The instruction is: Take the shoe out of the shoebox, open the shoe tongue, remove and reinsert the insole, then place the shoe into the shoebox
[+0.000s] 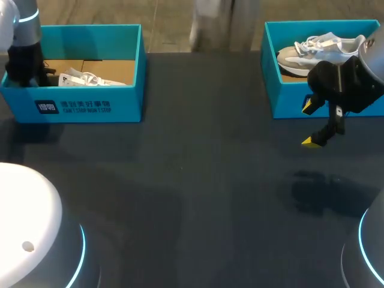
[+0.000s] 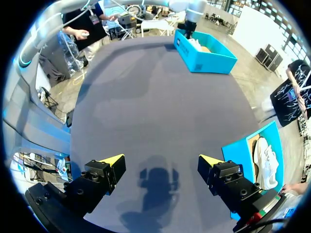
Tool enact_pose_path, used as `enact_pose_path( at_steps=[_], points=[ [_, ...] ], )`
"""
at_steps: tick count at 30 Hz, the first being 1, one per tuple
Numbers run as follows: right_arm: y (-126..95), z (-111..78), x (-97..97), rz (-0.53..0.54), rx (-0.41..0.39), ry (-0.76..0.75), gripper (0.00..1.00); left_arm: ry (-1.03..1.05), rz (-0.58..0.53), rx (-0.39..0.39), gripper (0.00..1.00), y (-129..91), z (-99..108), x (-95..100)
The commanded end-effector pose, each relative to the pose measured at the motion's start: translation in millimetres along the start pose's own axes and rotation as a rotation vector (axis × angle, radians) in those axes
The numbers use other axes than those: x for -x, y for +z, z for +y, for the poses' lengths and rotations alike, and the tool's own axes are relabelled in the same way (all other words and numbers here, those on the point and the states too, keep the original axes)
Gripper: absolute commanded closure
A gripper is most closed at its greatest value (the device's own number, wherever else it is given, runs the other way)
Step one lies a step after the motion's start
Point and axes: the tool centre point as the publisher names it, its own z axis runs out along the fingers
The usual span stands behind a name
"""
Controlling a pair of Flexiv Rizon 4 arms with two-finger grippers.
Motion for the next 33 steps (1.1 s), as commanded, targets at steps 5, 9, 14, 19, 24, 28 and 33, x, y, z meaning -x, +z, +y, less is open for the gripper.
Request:
enact_pose_path(
  at_steps=[5, 9, 14, 19, 24, 28, 33],
  points=[
    [1, -0.1, -0.7, -0.002, -0.002, 0.001, 0.0, -0.001, -0.019, 0.024, 0.46, -25, -3, -1.7],
    [1, -0.1, -0.7, -0.002, -0.002, 0.001, 0.0, -0.006, -0.026, 0.046, 0.46, -40, -1, -2.5],
    [1, -0.1, -0.7, -0.002, -0.002, 0.001, 0.0, -0.029, -0.032, 0.058, 0.51, -52, 1, -5.2],
    [1, -0.1, -0.7, -0.002, -0.002, 0.001, 0.0, -0.065, -0.045, 0.068, 0.5, -70, -3, -8.7],
    [1, -0.1, -0.7, -0.002, -0.002, 0.001, 0.0, -0.133, -0.058, 0.09, 0.52, -90, -7, -12.5],
    [1, -0.1, -0.7, -0.002, -0.002, 0.001, 0.0, -0.181, -0.082, 0.096, 0.52, -111, -12, -12.7],
    [1, -0.1, -0.7, -0.002, -0.002, 0.001, 0.0, -0.372, -0.078, 0.112, 0.37, -135, -25, -10.4]
  ],
)
